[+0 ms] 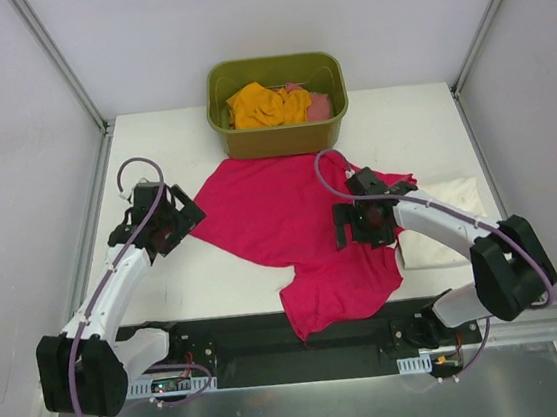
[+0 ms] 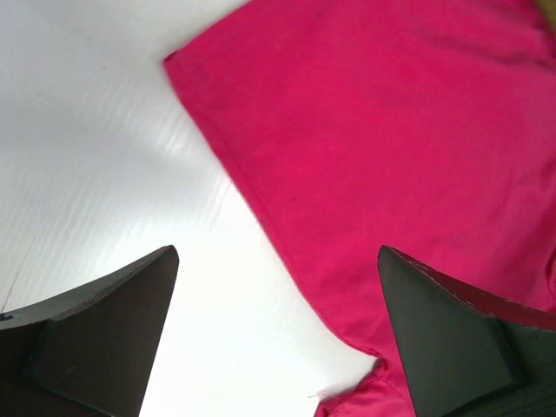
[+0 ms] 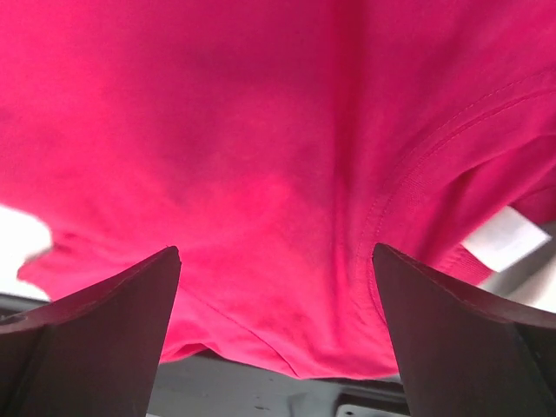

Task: Fold and stack the t-shirts
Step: Flatten out the tshirt

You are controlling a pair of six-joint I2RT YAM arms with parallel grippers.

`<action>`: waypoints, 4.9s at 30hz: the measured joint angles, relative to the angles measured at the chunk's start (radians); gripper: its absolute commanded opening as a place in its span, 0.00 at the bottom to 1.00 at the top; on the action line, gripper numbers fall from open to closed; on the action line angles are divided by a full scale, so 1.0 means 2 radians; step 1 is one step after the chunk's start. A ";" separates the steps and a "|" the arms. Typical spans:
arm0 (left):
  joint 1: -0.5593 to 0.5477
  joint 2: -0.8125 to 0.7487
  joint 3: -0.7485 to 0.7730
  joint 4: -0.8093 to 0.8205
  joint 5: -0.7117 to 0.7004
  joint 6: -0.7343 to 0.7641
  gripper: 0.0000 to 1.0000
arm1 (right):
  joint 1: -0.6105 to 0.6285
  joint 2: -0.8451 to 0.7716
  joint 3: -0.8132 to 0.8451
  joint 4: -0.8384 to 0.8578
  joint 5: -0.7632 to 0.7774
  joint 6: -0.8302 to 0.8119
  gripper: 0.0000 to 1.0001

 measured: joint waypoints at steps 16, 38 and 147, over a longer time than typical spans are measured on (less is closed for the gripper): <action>0.109 0.216 0.014 0.063 0.088 0.004 0.75 | -0.036 0.174 0.105 0.020 0.002 0.046 0.97; 0.115 0.266 0.025 0.120 0.113 0.010 0.00 | -0.038 0.170 0.155 0.004 0.101 -0.054 0.97; 0.011 0.254 0.268 0.094 -0.037 0.126 0.00 | -0.045 0.092 0.332 -0.010 0.203 -0.387 0.01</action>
